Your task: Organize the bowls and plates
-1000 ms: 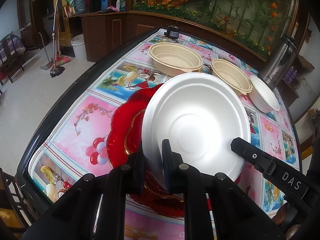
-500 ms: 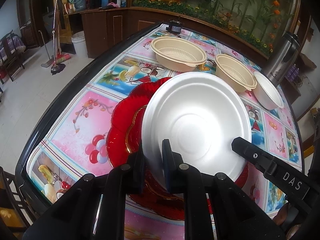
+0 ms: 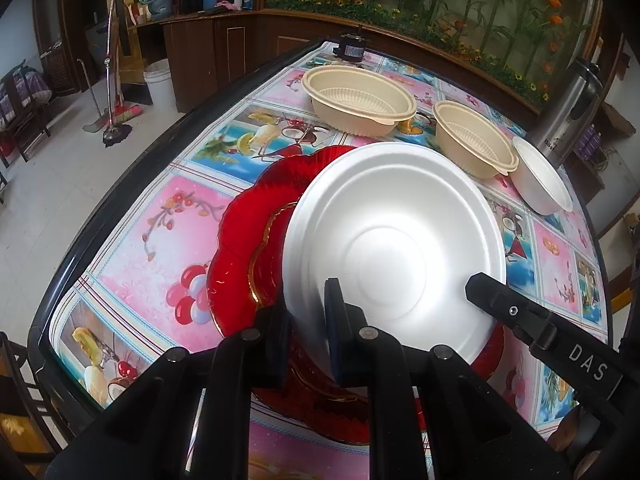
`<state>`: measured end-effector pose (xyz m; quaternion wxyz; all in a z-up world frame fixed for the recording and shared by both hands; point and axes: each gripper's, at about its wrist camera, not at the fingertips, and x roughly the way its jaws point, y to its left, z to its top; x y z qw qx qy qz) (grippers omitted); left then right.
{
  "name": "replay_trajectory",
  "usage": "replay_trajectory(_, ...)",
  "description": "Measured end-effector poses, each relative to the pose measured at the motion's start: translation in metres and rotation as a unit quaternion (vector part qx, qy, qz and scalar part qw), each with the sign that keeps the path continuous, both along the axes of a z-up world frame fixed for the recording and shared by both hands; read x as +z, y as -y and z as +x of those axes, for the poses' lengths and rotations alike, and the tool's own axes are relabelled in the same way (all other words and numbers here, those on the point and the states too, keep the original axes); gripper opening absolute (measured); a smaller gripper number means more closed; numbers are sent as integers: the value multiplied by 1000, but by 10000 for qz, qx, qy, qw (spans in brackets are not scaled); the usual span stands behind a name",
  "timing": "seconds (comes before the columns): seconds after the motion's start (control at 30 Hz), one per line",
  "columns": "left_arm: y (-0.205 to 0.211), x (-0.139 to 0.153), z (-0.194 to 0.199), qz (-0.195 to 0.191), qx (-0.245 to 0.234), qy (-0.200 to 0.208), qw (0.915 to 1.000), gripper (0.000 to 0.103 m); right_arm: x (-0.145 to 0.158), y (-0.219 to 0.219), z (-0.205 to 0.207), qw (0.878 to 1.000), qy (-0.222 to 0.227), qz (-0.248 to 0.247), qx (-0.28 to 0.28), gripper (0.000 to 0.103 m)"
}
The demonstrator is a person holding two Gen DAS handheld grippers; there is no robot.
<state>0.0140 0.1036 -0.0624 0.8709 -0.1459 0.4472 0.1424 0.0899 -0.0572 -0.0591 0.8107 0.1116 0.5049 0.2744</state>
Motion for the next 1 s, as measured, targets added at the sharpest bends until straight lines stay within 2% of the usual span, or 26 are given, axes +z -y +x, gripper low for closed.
replay_trajectory(1.0, 5, -4, 2, -15, -18, -76, 10000, 14, -3, 3, 1, 9999, -61, -98, -43, 9)
